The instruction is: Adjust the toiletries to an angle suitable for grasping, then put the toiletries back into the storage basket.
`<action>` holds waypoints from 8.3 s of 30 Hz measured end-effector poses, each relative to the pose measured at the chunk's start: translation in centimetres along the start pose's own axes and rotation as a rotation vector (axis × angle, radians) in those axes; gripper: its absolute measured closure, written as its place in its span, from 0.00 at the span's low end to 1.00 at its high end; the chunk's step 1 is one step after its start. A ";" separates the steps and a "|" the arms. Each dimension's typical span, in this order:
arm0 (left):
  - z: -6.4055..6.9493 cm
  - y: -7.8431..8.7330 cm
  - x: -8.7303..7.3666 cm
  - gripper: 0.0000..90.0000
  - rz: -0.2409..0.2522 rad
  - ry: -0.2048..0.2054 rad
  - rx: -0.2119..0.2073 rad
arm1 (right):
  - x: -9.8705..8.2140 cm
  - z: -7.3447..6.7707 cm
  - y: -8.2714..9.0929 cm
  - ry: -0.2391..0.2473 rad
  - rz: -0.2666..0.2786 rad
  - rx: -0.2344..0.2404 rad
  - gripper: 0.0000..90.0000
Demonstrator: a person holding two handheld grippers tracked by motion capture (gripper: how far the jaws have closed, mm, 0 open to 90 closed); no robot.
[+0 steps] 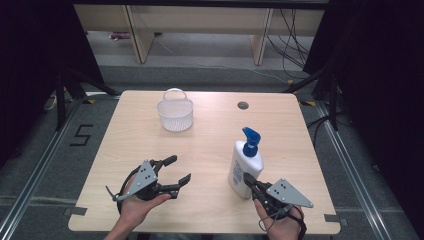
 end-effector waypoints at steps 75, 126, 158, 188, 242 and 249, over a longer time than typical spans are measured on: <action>5.0 -8.0 9.8 0.30 0.055 -0.034 -0.009 | -2.2 14.4 2.0 -0.161 0.067 -0.367 0.67; 7.1 -16.8 14.4 0.45 -0.026 0.024 0.145 | -2.6 14.7 2.0 -0.178 0.031 -0.383 0.66; 6.9 -17.0 14.9 0.66 -0.018 0.055 0.119 | -2.7 14.7 1.7 -0.169 0.009 -0.376 0.66; 3.2 -14.8 15.8 0.67 -0.021 0.035 0.128 | -2.9 14.7 1.4 -0.170 0.019 -0.379 0.65; -7.3 -9.2 16.0 0.67 -0.038 0.052 0.367 | -3.0 14.7 1.4 -0.164 -0.005 -0.396 0.65; -8.7 -8.3 16.0 0.67 -0.033 0.056 0.405 | -3.0 14.7 1.1 -0.153 0.019 -0.382 0.65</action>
Point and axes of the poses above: each handheld gripper's, and its own axes: y roughly backward along the jaws, x roughly out of its top, z roughly to its right, the point moved 5 cm from there along -y, roughly forward along the jaws, and after that the axes turned 15 degrees about -y, right-handed, at the moved point
